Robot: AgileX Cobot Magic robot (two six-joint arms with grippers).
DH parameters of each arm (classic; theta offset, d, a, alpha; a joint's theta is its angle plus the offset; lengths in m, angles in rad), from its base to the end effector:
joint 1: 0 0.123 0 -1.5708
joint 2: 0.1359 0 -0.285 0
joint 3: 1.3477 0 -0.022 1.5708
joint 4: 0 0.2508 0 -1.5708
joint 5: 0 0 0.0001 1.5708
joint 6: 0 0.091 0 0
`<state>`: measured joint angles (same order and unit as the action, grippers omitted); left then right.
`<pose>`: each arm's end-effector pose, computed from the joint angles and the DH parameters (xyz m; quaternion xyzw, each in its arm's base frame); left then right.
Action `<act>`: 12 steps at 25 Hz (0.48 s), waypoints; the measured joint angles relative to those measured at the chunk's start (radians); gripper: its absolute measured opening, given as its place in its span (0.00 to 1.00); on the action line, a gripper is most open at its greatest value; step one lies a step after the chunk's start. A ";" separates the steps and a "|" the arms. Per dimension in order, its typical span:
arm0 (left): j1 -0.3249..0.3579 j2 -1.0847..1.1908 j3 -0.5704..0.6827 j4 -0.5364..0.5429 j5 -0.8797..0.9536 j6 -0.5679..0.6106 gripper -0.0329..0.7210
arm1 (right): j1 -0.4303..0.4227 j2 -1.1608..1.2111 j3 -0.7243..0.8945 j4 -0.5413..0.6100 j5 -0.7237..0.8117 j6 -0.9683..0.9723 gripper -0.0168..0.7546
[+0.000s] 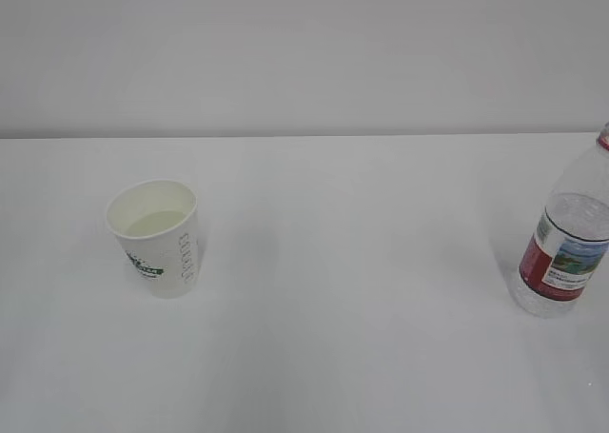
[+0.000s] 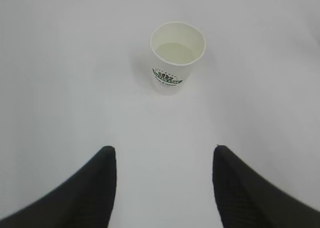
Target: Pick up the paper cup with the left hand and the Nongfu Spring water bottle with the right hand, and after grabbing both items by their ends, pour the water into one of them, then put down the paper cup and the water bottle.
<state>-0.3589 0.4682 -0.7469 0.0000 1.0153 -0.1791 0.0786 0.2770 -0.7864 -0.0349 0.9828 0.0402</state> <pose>0.0601 -0.0225 0.3401 0.0804 0.8921 -0.1182 0.4286 0.0185 -0.0012 0.3621 -0.0159 0.8294 0.0157 0.5582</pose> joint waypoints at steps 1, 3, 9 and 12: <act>0.000 -0.018 -0.002 0.000 0.017 0.001 0.63 | 0.000 -0.007 0.000 0.000 0.018 0.000 0.79; 0.000 -0.058 -0.002 0.000 0.043 0.002 0.63 | 0.000 -0.019 0.000 0.000 0.050 0.000 0.79; 0.000 -0.174 -0.004 0.000 0.078 0.003 0.62 | 0.000 -0.055 0.000 0.000 0.114 0.000 0.79; 0.000 -0.211 -0.004 0.000 0.106 0.006 0.61 | 0.000 -0.079 -0.001 0.000 0.150 0.000 0.79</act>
<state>-0.3589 0.2570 -0.7508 0.0000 1.1212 -0.1726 0.0786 0.1977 -0.7871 -0.0349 1.1326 0.0402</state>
